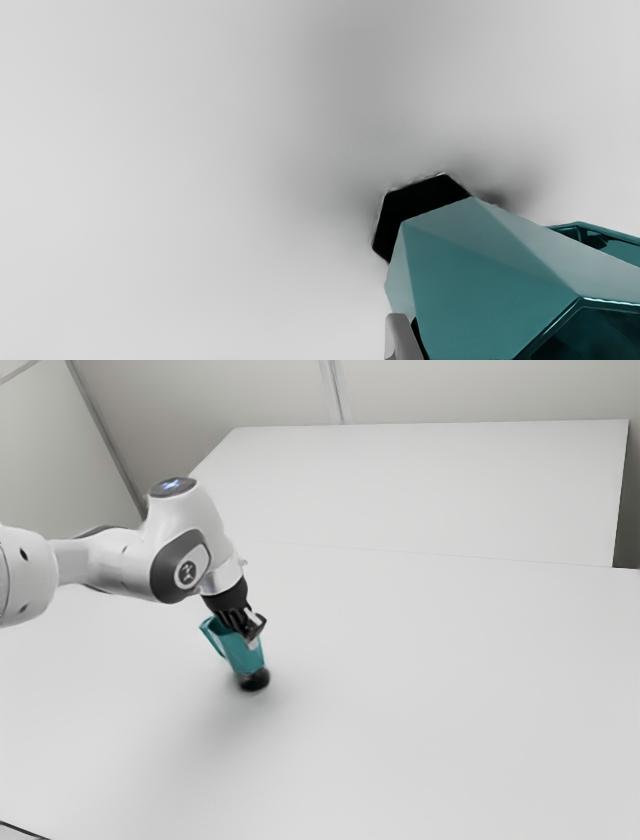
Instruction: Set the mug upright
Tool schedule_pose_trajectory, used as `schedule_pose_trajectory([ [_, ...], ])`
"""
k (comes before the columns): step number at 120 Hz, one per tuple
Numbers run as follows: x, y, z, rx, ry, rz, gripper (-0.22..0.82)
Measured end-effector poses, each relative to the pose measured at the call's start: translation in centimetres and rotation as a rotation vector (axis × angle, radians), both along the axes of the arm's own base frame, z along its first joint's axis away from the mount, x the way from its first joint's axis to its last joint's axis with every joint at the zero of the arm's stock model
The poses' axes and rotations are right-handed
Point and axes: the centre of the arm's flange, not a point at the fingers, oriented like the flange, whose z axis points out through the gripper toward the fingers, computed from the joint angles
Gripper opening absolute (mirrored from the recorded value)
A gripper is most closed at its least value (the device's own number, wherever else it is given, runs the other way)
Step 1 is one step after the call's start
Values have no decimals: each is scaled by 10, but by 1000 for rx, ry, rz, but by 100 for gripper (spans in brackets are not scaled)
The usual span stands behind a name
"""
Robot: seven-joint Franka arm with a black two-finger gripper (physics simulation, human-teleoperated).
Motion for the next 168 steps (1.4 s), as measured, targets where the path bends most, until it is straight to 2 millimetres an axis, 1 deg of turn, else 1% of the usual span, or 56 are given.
schedule_pose_trajectory([
  [18,7,-1,-3,20,-25,-20,-17],
  [45,13,1,-23,23,-18,-24,-17],
  [65,16,11,-37,22,-6,-6,-17],
  [76,16,14,-40,21,-5,-2,-17],
  [92,17,11,-43,21,-6,-8,-17],
  [94,17,10,-43,21,-7,-8,-16],
  [111,16,10,-40,29,-15,-16,16],
  [117,15,11,-35,31,-21,-15,25],
  [127,11,12,-19,36,-39,-13,37],
  [137,5,14,2,41,-53,-10,44],
  [148,-1,12,20,46,-56,-12,50],
  [153,-5,7,30,49,-57,-22,52],
  [160,-10,-8,43,50,-60,-50,54],
  [164,-11,-16,50,50,-67,-63,55],
  [168,-8,-18,60,49,-75,-67,56],
])
